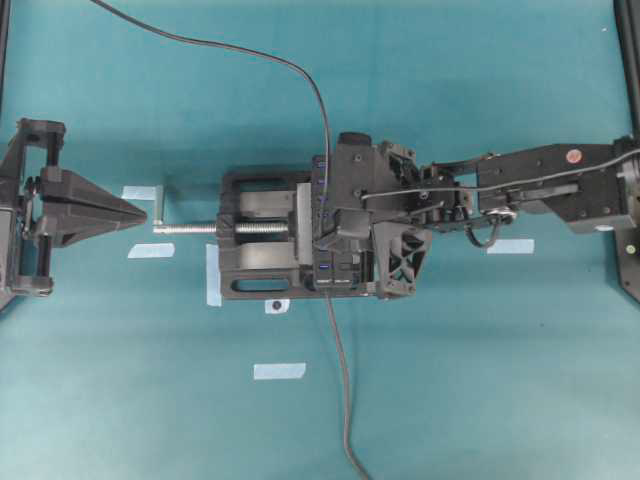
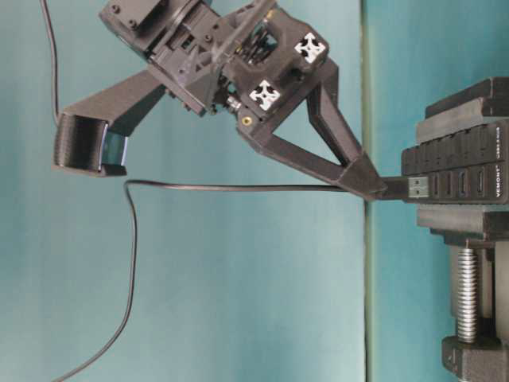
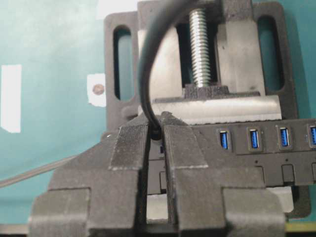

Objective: Insert the USB into the second port from the front of the fixed hub.
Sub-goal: 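Carry the plug over the hub and align it above a front port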

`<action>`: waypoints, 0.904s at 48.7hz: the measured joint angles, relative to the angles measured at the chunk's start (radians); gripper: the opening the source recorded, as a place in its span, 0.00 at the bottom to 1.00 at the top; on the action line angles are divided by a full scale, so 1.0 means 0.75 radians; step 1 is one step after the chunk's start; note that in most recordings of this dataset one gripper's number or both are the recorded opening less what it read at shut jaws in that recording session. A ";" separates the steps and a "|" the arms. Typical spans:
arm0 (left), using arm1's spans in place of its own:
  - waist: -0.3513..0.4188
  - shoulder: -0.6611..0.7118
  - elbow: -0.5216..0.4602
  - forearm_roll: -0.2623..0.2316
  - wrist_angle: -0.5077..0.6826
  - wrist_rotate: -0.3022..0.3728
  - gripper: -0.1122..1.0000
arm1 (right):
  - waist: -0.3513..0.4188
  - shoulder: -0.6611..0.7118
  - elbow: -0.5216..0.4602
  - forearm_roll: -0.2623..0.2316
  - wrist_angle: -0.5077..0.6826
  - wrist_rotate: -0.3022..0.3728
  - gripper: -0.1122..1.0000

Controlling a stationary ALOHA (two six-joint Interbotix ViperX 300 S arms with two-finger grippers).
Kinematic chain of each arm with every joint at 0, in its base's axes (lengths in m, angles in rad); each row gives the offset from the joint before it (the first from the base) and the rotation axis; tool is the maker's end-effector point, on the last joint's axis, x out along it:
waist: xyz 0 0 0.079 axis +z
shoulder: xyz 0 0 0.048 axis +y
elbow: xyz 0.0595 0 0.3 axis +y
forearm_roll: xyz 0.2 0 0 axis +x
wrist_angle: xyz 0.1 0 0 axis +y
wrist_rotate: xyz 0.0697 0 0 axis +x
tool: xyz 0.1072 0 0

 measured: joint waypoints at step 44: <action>0.000 0.000 0.000 0.000 0.000 0.000 0.10 | 0.000 0.041 0.041 0.000 -0.080 0.002 0.13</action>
